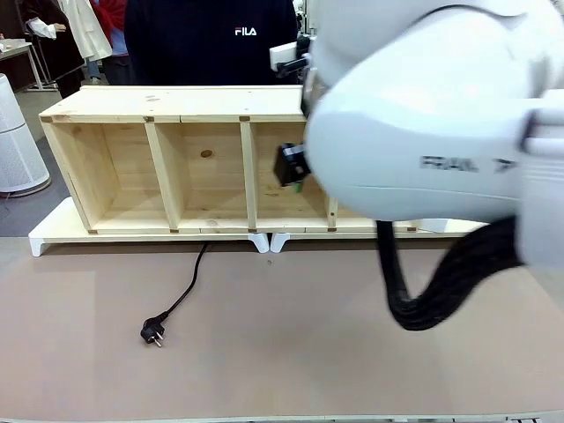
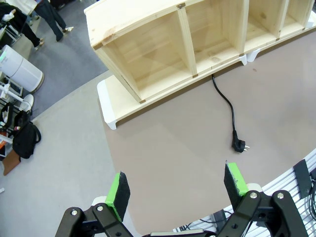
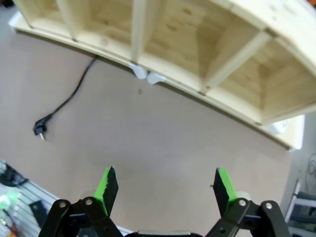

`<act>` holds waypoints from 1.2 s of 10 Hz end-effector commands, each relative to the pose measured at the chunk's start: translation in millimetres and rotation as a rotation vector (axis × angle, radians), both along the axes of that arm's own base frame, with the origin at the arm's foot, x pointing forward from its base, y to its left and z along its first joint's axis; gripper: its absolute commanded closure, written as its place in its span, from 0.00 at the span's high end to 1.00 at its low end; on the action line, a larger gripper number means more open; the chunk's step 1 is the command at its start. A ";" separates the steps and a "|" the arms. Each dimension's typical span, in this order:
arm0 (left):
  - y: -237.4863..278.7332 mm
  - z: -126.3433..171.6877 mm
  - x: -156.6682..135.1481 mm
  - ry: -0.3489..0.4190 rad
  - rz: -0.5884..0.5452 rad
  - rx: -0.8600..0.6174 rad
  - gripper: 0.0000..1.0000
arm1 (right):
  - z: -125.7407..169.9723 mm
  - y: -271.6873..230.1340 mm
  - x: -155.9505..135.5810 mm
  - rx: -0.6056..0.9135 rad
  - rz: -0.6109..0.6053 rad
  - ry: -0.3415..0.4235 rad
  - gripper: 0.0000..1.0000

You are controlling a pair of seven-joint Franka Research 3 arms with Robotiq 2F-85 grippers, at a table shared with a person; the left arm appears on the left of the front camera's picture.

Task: Perform cable management.
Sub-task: When the cord part of the Power Cable appears at the lower middle area of the table and stops, grasp the cord part of the Power Cable.

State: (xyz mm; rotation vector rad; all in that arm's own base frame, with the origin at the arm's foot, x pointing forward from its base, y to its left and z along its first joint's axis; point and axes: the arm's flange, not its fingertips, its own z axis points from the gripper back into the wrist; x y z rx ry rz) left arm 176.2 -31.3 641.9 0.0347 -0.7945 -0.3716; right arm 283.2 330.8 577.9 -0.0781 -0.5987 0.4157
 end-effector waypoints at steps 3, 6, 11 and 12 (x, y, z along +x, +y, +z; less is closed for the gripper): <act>0.4 -0.4 0.0 0.002 -0.003 0.000 1.00 | -24.0 82.6 17.9 0.108 -0.131 0.099 1.00; 0.4 -0.4 0.0 0.002 -0.003 0.000 1.00 | -49.7 126.2 20.8 0.210 -0.171 0.209 1.00; 0.4 -0.4 0.0 0.002 -0.003 0.000 1.00 | -59.3 123.6 16.1 0.195 -0.156 0.244 1.00; 0.4 -0.4 0.0 0.002 -0.003 0.000 1.00 | -59.3 123.6 16.1 0.195 -0.156 0.244 1.00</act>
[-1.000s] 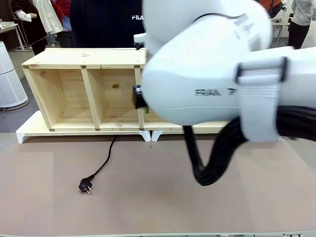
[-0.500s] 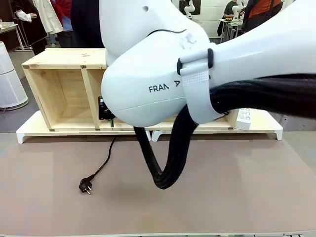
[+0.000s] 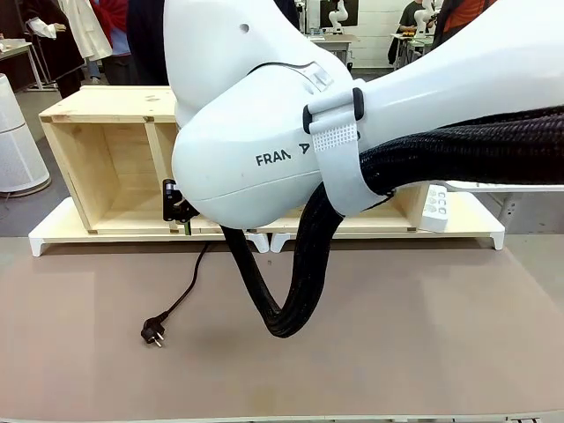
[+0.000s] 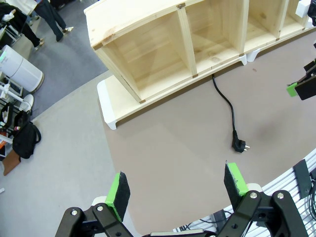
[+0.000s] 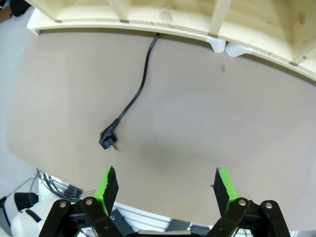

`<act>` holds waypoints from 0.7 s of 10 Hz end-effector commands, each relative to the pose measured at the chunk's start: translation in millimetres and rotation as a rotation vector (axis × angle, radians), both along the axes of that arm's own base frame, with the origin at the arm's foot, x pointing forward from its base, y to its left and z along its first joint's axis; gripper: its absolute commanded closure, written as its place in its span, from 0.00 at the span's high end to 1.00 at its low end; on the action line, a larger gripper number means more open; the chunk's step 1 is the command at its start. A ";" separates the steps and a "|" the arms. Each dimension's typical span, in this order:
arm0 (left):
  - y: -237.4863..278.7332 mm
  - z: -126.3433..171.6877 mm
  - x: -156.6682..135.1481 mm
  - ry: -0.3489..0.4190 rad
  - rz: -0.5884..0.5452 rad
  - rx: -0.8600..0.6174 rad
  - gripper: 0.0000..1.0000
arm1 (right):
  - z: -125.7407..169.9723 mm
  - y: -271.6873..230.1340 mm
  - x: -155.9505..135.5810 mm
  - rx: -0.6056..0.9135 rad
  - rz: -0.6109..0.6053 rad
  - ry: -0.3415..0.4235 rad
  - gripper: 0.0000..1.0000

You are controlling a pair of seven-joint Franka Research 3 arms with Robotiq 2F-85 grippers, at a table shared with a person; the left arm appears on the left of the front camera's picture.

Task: Perform cable management.
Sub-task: When the cord part of the Power Cable appears at the lower middle area of the table and stops, grasp the cord part of the Power Cable.

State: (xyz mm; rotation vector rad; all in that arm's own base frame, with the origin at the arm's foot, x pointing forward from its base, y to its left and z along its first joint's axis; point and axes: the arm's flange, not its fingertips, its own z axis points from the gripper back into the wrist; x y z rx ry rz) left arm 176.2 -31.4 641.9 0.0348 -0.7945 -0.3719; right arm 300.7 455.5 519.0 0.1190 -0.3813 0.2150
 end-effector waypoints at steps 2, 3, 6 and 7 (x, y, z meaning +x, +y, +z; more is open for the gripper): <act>0.5 -0.4 0.1 0.002 -0.003 0.000 1.00 | -0.4 -1.0 -1.3 -0.006 -0.007 -0.006 1.00; 0.5 -0.4 0.1 0.002 -0.003 0.000 1.00 | -0.4 -1.0 -1.3 -0.006 -0.007 -0.006 1.00; 0.5 -0.4 0.1 0.002 -0.003 0.000 1.00 | -0.4 -1.0 -1.3 -0.006 -0.007 -0.006 1.00; 0.5 -0.4 0.1 0.002 -0.003 0.000 1.00 | -0.4 -1.0 -1.3 -0.006 -0.007 -0.006 1.00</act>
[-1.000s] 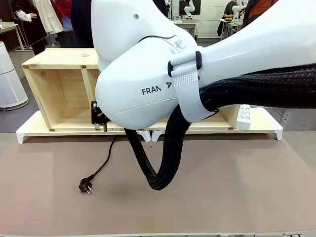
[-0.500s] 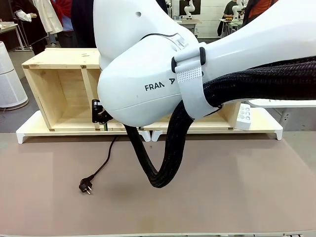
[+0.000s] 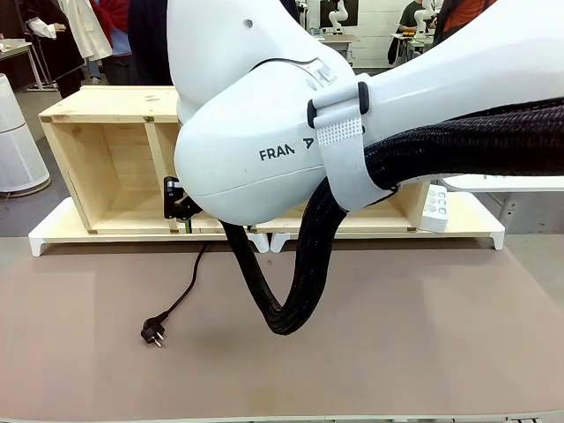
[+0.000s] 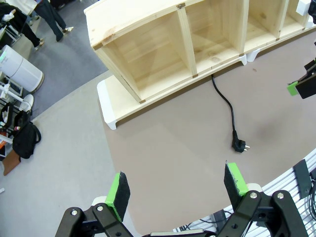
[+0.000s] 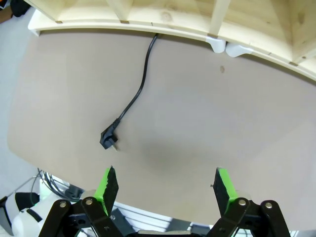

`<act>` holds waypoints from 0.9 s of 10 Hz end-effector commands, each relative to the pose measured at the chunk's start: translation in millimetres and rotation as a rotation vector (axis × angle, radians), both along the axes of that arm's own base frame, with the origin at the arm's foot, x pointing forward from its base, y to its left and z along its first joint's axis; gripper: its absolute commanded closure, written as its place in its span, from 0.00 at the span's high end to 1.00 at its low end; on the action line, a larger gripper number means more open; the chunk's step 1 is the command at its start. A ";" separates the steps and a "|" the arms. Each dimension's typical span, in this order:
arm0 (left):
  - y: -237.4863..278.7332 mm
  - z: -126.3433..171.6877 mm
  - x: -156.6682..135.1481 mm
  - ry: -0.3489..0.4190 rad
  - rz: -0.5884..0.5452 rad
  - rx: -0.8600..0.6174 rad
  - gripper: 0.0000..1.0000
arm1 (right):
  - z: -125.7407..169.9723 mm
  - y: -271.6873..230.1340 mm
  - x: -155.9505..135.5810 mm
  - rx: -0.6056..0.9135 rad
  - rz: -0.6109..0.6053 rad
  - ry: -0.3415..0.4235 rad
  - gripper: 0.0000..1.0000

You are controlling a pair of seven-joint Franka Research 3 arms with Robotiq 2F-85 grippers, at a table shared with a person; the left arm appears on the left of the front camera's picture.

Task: Perform cable management.
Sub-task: When the cord part of the Power Cable appears at the lower middle area of the table and stops, grasp the cord part of the Power Cable.

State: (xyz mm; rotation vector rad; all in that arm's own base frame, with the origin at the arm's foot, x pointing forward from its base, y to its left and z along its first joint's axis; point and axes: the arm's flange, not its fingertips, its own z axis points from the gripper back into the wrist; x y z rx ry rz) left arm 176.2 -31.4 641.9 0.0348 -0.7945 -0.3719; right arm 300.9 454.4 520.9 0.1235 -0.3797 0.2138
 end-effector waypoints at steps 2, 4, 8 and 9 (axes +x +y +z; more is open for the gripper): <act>0.5 -0.4 0.1 0.002 -0.003 0.000 1.00 | -8.4 23.4 13.2 0.054 -0.014 0.030 1.00; 0.5 -0.4 0.1 0.002 -0.003 0.000 1.00 | -23.0 60.5 21.0 0.105 -0.049 0.094 1.00; 0.5 -0.4 0.1 0.002 -0.003 0.000 1.00 | -69.6 93.3 21.7 0.123 -0.106 0.208 1.00; 0.5 -0.4 0.1 0.002 -0.003 0.000 1.00 | -86.6 104.1 22.7 0.118 -0.104 0.232 1.00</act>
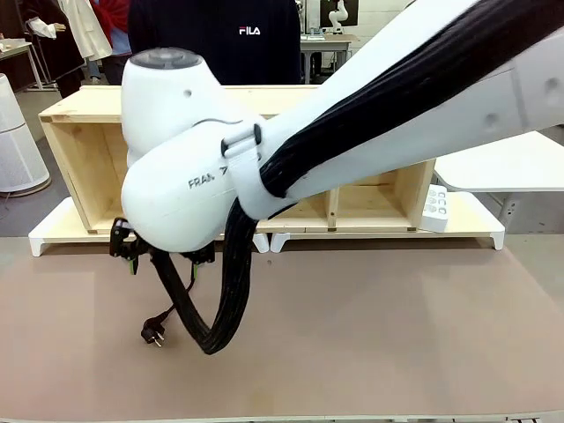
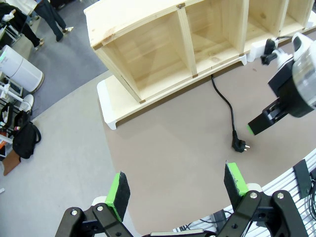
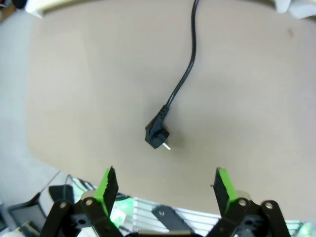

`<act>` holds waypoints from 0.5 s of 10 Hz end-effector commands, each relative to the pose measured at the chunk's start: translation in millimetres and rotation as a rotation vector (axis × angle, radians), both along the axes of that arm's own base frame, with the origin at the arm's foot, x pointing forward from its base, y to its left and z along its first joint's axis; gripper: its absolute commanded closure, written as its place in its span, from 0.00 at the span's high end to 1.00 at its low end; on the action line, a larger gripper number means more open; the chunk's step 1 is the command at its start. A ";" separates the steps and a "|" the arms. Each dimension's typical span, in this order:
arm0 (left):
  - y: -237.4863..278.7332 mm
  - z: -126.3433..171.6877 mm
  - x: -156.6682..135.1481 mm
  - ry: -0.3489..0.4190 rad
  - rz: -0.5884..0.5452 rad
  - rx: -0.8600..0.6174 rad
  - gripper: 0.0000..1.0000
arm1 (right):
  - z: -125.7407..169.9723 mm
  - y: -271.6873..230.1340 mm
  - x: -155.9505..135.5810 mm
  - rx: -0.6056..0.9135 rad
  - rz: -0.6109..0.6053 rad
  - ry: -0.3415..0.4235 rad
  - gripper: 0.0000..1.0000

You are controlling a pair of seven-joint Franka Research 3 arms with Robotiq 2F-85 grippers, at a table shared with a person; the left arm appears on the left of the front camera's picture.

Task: Perform cable management.
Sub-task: When the cord part of the Power Cable appears at the lower middle area of the table and stops, grasp the cord part of the Power Cable.

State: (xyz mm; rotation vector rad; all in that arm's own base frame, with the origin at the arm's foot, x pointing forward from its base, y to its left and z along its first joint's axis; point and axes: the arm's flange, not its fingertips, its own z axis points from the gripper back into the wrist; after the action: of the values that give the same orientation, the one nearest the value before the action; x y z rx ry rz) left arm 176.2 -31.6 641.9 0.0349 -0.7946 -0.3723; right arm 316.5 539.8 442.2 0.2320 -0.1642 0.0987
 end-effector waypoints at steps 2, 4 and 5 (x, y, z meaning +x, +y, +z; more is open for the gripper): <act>0.7 -0.4 0.1 0.002 -0.003 0.000 1.00 | -41.3 38.0 17.2 0.015 -0.071 -0.003 1.00; 0.7 -0.4 0.1 0.002 -0.003 0.000 1.00 | -56.6 44.5 28.3 0.010 -0.188 -0.028 1.00; 0.7 -0.4 0.1 0.002 -0.003 0.000 1.00 | -63.4 45.0 30.8 -0.010 -0.219 -0.015 1.00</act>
State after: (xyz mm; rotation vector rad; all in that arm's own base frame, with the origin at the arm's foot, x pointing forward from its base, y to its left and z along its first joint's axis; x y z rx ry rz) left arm 176.2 -31.5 641.9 0.0348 -0.7946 -0.3722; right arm 350.1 571.0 379.7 0.2295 -0.1680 -0.0533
